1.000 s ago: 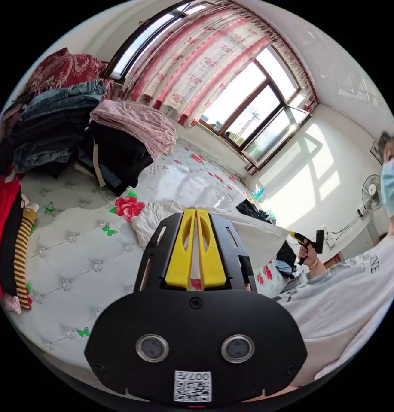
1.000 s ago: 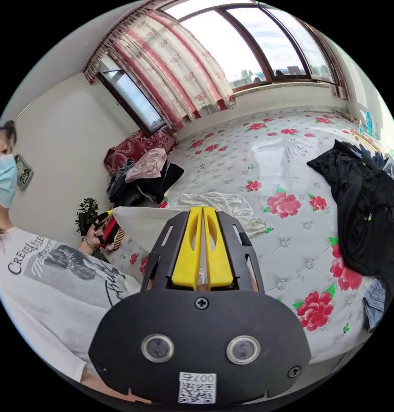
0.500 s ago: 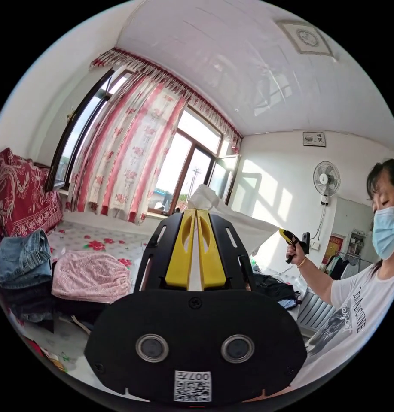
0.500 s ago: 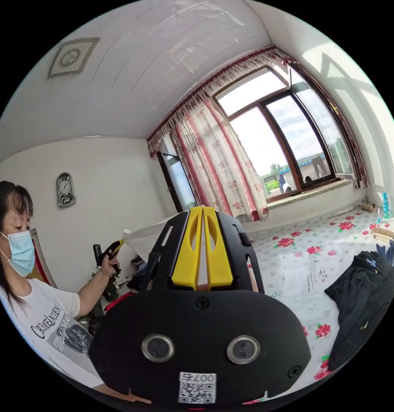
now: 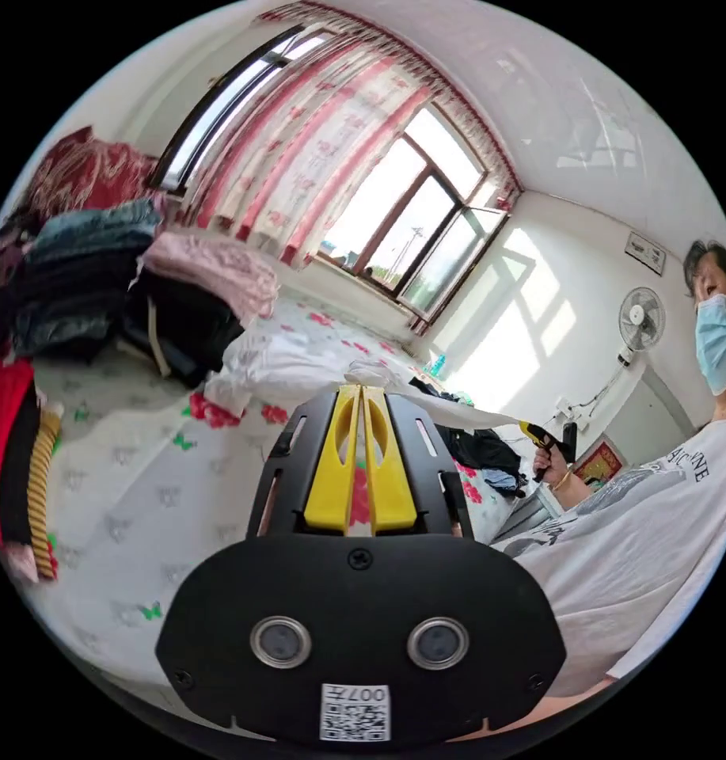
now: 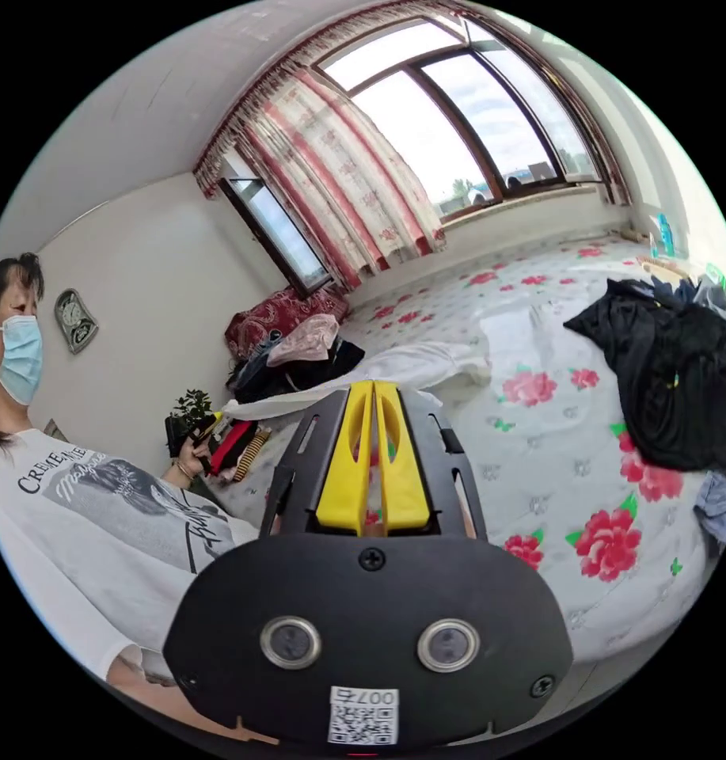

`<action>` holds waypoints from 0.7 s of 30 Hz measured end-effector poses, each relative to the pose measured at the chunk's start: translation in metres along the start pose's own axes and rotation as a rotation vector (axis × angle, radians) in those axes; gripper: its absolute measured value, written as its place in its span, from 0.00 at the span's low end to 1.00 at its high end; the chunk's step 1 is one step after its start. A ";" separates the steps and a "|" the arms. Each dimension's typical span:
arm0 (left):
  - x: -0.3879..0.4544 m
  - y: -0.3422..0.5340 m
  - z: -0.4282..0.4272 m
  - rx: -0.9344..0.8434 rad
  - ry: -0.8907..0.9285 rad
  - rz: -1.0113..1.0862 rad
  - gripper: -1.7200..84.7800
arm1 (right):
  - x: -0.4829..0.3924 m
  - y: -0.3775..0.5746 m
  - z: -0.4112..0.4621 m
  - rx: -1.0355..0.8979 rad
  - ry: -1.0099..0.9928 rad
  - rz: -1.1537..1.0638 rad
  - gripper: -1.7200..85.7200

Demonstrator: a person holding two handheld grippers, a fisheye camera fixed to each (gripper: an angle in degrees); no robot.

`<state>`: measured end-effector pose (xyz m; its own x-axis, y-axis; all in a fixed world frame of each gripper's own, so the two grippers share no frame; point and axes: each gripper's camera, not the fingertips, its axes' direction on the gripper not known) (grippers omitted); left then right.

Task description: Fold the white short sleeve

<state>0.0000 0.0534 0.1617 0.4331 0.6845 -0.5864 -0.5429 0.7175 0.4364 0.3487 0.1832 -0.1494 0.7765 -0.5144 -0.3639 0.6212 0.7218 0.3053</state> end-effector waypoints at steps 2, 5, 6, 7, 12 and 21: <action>-0.026 0.035 0.004 -0.012 0.040 -0.175 0.01 | 0.014 0.029 0.016 -0.050 -0.004 0.080 0.02; -0.041 0.073 -0.001 -0.007 0.032 -0.323 0.01 | 0.035 0.071 0.029 -0.076 -0.036 0.225 0.02; -0.039 0.080 -0.003 -0.030 0.001 -0.330 0.01 | 0.039 0.085 0.032 -0.079 -0.041 0.268 0.02; -0.038 0.083 -0.004 -0.045 -0.015 -0.329 0.01 | 0.041 0.091 0.034 -0.083 -0.043 0.284 0.02; -0.037 0.093 -0.005 -0.125 -0.074 -0.356 0.01 | 0.052 0.122 0.043 -0.142 -0.039 0.376 0.02; -0.059 0.030 0.042 -0.132 -0.087 -0.321 0.01 | 0.058 0.046 0.093 -0.164 -0.043 0.288 0.02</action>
<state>-0.0119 0.0400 0.2382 0.6536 0.4391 -0.6164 -0.4550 0.8788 0.1436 0.4324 0.1434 -0.0748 0.9235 -0.2950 -0.2452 0.3531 0.9034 0.2431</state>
